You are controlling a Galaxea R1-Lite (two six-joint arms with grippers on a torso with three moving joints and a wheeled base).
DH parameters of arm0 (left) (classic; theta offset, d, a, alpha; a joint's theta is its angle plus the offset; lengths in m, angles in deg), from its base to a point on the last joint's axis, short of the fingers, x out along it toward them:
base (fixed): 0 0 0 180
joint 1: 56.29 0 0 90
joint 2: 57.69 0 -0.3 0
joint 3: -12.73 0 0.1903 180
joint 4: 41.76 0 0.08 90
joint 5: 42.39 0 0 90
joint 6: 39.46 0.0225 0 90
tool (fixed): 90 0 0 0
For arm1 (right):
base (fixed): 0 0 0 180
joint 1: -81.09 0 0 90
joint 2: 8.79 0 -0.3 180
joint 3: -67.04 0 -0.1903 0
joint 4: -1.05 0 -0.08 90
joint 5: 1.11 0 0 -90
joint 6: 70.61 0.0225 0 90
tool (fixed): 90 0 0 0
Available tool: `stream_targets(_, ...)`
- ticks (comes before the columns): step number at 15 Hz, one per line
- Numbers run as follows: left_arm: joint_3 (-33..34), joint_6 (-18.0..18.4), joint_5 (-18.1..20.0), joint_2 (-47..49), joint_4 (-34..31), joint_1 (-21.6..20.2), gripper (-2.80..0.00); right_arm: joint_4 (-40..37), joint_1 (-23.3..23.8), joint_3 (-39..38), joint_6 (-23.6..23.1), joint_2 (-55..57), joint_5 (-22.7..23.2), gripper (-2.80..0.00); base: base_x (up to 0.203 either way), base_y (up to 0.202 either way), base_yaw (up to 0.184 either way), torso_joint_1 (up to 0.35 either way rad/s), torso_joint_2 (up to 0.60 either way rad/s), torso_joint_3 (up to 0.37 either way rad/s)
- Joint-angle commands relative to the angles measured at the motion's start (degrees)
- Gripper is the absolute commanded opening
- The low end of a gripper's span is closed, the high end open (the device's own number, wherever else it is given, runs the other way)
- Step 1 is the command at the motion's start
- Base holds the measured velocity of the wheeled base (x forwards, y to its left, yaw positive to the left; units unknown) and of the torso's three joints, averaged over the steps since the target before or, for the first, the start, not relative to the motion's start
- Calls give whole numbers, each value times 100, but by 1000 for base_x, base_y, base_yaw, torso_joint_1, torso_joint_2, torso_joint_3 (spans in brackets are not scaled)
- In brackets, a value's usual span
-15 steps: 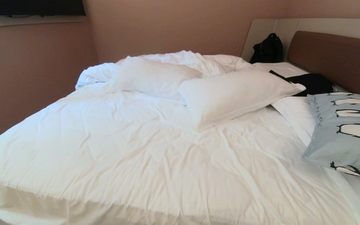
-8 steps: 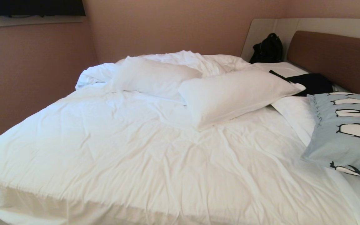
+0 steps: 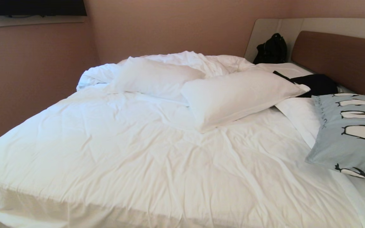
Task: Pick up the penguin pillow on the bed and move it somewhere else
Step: Place the pillow at the bedside
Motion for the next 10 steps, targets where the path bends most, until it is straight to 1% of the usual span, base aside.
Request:
stream_targets(1, 0, -4, 9, -2, -2, 0, -280, 66, 20, 588, -10, 1407, -194, -280, 0, 0, 0, 0, 0, 0)
stream_targets(4, 0, -4, 0, -2, -2, 0, -280, 41, 30, 1016, -16, 2292, -864, -280, 0, 0, 0, 0, 0, 0)
stream_targets(5, 0, -4, 5, -2, -2, 0, -280, 13, 32, 1026, 0, 2434, -959, -280, 0, 0, 0, 0, 0, 0)
stream_targets(7, 0, -4, 8, -2, -2, 0, -280, -370, 40, 1004, 67, 2593, -1045, -280, 0, 0, 0, 0, 0, 0)
stream_targets(8, 0, -4, 3, -2, -2, 0, -280, -608, 95, 989, 175, 2663, -1227, -280, 0, 0, 0, 0, 0, 0)
stream_targets(9, 0, -4, 0, -2, -2, 0, -280, -785, 205, 956, 330, 2723, -1309, 0, 0, 0, 0, 0, 0, 0)
stream_targets(10, 0, -4, 0, -2, -2, 0, -280, -958, 317, 845, 526, 2767, -1315, 0, 0, 0, 0, 0, 0, 0)
